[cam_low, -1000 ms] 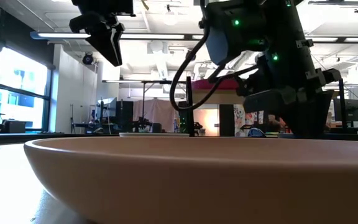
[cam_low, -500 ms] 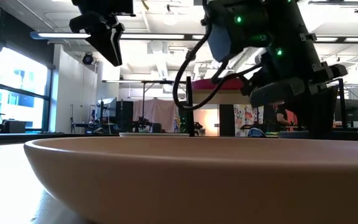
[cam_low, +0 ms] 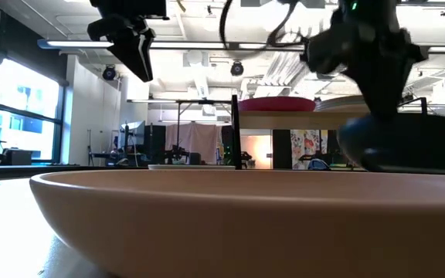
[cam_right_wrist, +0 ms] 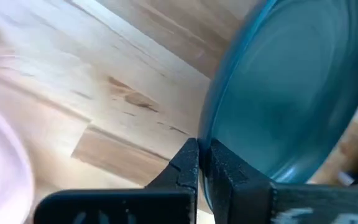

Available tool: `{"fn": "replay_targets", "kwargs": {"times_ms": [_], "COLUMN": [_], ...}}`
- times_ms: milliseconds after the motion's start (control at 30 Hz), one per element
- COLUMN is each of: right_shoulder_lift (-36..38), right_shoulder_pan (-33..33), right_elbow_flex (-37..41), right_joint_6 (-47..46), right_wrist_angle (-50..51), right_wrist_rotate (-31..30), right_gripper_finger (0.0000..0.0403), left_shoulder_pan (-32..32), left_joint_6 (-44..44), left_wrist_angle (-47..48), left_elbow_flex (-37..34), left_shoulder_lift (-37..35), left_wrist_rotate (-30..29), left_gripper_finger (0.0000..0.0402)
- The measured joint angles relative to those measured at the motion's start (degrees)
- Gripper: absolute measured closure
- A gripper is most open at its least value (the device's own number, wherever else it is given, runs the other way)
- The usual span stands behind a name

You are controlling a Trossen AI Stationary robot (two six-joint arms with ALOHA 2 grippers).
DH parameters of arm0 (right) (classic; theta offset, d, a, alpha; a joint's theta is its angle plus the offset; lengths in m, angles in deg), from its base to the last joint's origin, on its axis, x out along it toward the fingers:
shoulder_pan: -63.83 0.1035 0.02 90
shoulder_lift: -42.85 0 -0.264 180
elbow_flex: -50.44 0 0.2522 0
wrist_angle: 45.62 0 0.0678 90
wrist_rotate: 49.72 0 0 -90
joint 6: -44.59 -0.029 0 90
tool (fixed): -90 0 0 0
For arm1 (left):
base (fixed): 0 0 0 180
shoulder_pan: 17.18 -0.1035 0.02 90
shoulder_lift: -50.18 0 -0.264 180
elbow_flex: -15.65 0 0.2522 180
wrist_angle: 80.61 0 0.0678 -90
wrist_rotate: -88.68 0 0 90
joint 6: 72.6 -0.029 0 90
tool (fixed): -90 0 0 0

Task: Place and stack plates onto a shelf
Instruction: Stack the blue plate on top of the pink plate

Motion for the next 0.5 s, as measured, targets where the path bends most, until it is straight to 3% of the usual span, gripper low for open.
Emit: {"fn": "replay_targets", "kwargs": {"times_ms": [233, 500], "right_shoulder_lift": [8.1, 16.9], "right_shoulder_pan": [1.0, 2.0], "right_elbow_flex": [0.0, 0.0], "right_joint_6": [0.5, 3.5], "right_wrist_angle": [0.0, -0.4], "right_wrist_rotate": [-5.1, -6.9], "right_gripper_finger": [0.0402, 0.0403], "left_shoulder_pan": [0.0, 0.0], "left_joint_6": [-0.1, 0.0], "left_wrist_angle": [-3.2, -5.3], "left_elbow_flex": [0.0, 0.0], "left_shoulder_lift": [0.0, 0.0], "left_wrist_rotate": [0.1, 0.2], "left_gripper_finger": [0.0282, 0.0282]}}
